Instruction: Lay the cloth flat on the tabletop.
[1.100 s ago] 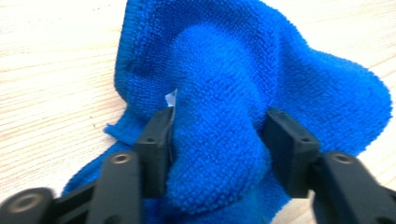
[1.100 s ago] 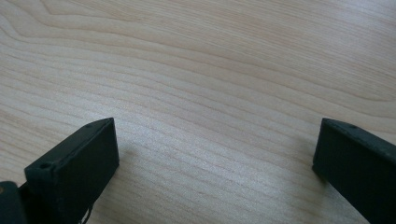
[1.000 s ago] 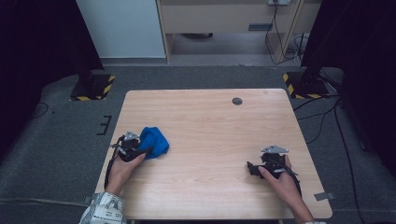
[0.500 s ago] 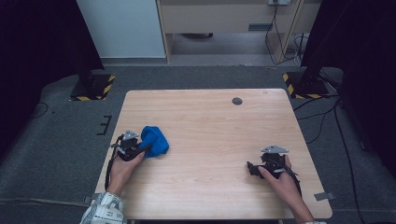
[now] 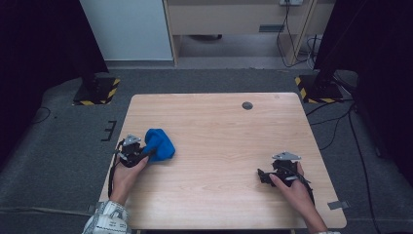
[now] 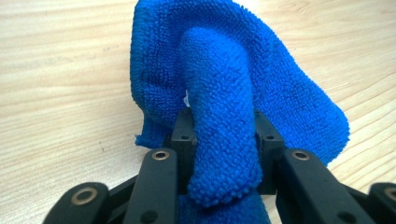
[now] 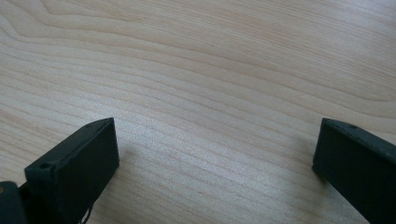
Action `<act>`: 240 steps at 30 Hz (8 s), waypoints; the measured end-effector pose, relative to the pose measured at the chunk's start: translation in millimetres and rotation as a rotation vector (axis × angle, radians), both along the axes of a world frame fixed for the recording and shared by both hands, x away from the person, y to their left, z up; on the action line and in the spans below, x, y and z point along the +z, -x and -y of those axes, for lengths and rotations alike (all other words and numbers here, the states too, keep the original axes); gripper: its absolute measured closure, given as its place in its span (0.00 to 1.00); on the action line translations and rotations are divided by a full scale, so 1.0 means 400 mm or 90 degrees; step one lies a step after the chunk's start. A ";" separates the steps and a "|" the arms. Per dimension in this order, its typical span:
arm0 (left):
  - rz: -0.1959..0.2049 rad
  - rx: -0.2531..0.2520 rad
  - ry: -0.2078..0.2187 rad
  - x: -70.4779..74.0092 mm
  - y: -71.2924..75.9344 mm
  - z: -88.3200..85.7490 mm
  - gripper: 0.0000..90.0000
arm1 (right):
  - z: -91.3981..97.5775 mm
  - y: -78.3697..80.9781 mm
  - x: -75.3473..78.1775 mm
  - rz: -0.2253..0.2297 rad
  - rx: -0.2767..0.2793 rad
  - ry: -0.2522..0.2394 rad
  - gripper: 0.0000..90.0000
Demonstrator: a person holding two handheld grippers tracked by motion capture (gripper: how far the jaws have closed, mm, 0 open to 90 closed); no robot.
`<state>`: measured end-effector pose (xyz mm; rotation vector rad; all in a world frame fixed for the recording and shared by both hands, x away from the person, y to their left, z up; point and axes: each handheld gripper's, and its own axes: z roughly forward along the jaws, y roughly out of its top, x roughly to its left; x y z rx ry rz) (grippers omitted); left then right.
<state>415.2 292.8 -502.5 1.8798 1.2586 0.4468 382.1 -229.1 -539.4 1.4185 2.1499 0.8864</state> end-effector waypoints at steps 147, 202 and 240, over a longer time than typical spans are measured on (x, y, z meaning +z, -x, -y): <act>0.011 -0.283 -0.048 0.008 -0.066 0.518 0.23 | -0.012 0.001 0.041 0.034 0.080 0.005 0.06; 0.015 -0.253 -0.085 -0.046 0.019 0.372 0.63 | -0.409 -0.107 0.118 0.040 0.299 0.059 0.90; -0.009 -0.267 -0.104 -0.035 0.028 0.367 0.99 | -0.302 -0.056 0.176 0.059 0.273 -0.029 0.51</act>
